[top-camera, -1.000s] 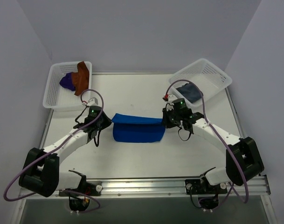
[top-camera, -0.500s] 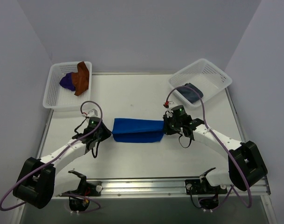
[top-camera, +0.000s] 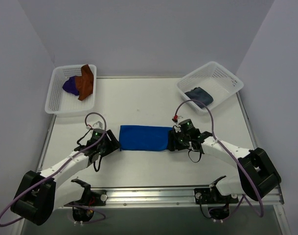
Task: Fold and stack the towels
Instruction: Fold the towel
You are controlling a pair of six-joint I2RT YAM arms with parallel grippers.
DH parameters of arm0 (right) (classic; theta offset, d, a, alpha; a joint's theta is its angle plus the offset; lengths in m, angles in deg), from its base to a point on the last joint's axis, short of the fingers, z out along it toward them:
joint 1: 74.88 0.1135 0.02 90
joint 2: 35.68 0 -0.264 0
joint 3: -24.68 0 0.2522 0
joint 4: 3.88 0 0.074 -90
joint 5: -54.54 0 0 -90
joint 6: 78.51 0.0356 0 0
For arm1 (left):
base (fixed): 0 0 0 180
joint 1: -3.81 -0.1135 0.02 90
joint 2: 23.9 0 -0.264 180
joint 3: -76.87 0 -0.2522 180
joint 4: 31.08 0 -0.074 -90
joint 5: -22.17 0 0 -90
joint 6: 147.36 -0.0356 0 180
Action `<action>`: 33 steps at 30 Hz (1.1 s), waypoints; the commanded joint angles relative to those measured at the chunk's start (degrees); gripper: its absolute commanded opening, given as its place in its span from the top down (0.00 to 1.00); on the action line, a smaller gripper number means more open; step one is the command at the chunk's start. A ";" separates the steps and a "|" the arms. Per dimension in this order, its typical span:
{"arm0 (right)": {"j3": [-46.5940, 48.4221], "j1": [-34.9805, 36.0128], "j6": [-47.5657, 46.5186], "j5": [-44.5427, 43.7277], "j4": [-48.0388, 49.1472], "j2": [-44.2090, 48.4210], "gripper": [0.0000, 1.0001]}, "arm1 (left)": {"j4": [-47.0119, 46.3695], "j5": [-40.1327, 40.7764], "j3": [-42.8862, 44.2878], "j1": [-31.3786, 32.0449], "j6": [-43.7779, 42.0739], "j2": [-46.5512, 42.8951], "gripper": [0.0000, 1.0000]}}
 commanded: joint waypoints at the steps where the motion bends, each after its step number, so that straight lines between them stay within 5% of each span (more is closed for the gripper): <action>1: -1.32 1.71 2.47 0.61 -0.28 3.51 0.38 | 6.39 0.14 2.31 0.61 -0.39 -6.02 0.31; 3: -1.59 1.89 3.01 0.78 -1.07 5.00 0.26 | 9.11 0.76 2.83 0.70 -0.83 -9.09 0.02; 5: -1.33 2.07 3.10 1.31 -1.42 7.64 0.02 | 10.35 2.08 3.98 0.79 -1.62 -10.42 0.06; 14: 1.75 1.98 5.11 -5.88 -5.29 15.20 0.00 | 11.41 2.70 14.51 0.70 -8.47 2.30 0.06; 24: 2.02 1.54 8.45 -11.60 -4.24 11.87 0.00 | 10.62 3.31 21.90 0.79 -11.99 21.02 0.01; 33: 1.49 0.75 10.39 -15.82 -3.45 11.43 0.00 | 8.42 3.05 22.88 1.66 -11.55 26.05 0.67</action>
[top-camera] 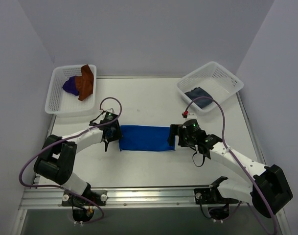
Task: Fold and stack the towels
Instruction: Fold the towel
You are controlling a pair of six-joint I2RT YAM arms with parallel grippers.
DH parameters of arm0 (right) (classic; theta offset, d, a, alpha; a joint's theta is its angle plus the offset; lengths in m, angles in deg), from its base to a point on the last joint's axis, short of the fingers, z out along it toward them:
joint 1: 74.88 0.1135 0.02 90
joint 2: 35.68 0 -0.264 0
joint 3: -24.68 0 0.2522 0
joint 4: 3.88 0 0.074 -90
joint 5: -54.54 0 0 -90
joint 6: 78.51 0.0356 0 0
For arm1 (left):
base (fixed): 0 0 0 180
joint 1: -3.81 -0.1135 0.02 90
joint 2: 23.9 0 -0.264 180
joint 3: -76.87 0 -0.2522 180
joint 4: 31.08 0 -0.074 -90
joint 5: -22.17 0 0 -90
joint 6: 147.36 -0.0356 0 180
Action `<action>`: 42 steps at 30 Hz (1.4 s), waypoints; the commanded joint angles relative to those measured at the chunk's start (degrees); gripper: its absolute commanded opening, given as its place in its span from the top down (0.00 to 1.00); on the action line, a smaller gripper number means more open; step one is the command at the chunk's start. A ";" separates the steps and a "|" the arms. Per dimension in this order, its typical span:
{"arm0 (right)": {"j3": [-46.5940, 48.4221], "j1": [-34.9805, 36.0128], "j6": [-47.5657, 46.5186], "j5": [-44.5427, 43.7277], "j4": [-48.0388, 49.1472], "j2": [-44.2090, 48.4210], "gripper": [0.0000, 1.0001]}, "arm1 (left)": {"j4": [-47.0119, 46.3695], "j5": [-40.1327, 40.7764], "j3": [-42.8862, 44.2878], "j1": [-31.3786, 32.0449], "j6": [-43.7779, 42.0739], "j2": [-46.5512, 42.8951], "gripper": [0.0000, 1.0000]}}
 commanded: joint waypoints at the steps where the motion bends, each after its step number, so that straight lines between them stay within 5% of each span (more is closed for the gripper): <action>1: 1.12 -0.78 1.43 -3.72 0.55 0.15 0.00 | 0.46 -0.21 0.80 1.45 -0.47 1.38 0.72; 4: 1.11 -2.01 0.90 -3.81 0.55 0.06 0.00 | 0.37 -0.21 1.24 1.98 -1.00 1.29 0.97; 5: 1.46 -2.36 0.47 -3.55 0.47 -0.03 0.00 | 0.98 0.05 1.42 2.06 -1.08 1.11 0.98; 19: 3.05 -4.47 2.04 2.34 4.41 -5.30 0.00 | 9.24 11.83 -0.60 2.15 -3.02 -14.08 0.98; 34: 8.23 -1.22 4.33 9.20 12.86 -20.50 0.03 | 11.72 9.29 1.42 2.24 -5.21 -19.28 0.98; 38: 9.99 -1.22 5.56 9.20 12.77 -25.94 0.23 | 10.84 7.97 1.94 2.50 -5.57 -19.10 0.98; 42: 10.17 -1.05 6.35 10.08 13.56 -28.50 0.57 | 10.66 7.97 3.70 3.91 -6.09 -18.49 0.98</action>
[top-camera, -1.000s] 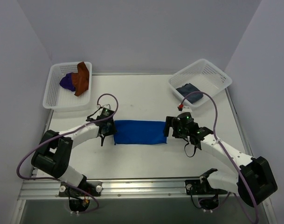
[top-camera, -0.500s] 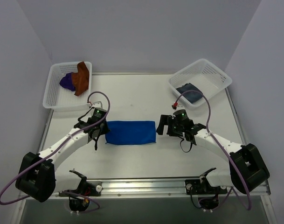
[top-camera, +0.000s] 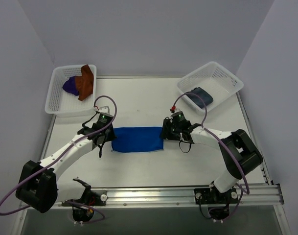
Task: Fold and stack the towels
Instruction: Fold the towel
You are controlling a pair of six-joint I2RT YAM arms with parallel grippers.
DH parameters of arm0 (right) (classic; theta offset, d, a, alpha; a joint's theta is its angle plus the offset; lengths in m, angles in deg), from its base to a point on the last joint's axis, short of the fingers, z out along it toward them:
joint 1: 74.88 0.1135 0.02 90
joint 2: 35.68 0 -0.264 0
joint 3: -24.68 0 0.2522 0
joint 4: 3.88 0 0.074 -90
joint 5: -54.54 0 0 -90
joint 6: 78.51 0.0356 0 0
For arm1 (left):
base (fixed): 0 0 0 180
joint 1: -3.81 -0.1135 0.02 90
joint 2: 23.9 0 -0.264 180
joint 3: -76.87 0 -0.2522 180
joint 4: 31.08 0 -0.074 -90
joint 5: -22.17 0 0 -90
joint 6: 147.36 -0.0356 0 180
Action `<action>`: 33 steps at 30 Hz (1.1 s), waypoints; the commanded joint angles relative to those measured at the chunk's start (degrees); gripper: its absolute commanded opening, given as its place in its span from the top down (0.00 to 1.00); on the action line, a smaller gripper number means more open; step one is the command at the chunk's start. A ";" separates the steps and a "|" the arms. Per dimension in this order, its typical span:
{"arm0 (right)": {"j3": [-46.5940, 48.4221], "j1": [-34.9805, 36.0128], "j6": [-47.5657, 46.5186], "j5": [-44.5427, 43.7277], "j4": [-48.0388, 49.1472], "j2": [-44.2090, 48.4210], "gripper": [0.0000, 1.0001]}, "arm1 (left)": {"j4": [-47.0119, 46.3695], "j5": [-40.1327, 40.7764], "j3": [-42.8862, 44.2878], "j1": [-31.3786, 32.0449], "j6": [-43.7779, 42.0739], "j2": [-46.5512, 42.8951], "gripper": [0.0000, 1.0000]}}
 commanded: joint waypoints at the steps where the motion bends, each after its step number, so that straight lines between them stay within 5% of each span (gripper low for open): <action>1: 1.27 0.33 1.28 1.18 0.58 -2.08 0.62 | 0.01 -0.30 5.16 1.61 -1.61 -0.74 0.98; 12: -0.48 0.25 2.07 4.26 3.83 -4.89 0.92 | -1.04 0.76 10.70 9.08 -2.93 4.09 0.98; 33: -2.59 0.16 2.16 4.61 3.92 -4.28 0.95 | -2.62 0.94 27.23 22.97 -2.76 22.63 0.98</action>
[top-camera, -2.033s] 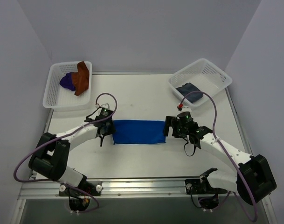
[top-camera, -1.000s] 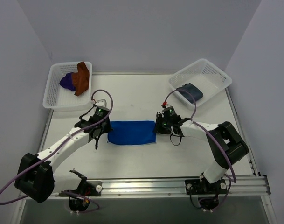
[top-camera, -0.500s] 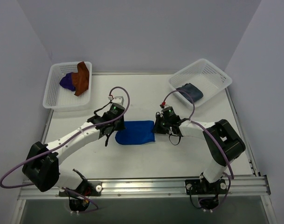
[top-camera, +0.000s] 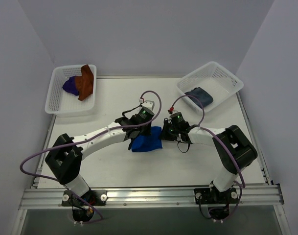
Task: Fold and stack the towels
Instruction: Fold the towel
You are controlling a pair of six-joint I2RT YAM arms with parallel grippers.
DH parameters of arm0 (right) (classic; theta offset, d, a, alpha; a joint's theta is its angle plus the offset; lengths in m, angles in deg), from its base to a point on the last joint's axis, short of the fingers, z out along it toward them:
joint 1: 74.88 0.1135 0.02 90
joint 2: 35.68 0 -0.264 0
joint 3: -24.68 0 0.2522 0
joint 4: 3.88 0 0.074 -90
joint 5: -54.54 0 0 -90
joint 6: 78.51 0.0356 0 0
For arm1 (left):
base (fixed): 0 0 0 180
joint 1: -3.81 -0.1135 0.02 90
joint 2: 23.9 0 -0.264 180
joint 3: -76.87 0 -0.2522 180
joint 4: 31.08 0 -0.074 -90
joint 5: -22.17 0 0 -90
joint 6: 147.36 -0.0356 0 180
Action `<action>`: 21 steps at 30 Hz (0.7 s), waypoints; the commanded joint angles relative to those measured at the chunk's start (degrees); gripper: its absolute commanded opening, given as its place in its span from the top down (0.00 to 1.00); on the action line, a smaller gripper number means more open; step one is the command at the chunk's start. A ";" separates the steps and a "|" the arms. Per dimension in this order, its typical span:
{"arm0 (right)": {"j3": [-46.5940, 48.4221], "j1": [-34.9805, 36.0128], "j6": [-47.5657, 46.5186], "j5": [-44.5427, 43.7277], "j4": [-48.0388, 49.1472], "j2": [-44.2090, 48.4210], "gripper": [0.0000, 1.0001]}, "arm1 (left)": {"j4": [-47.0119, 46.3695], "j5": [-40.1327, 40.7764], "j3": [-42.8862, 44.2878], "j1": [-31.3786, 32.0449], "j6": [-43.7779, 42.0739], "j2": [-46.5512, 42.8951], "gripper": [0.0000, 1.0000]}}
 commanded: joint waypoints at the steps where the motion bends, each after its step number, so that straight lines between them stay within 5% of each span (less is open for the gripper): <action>1: -1.94 0.14 -0.22 -0.48 -3.73 0.47 0.95 | -0.48 0.85 3.88 1.42 1.07 0.85 0.98; 21: -3.96 -0.74 0.57 -0.04 -2.59 1.78 0.95 | 1.01 -0.21 11.44 4.15 4.76 10.78 0.98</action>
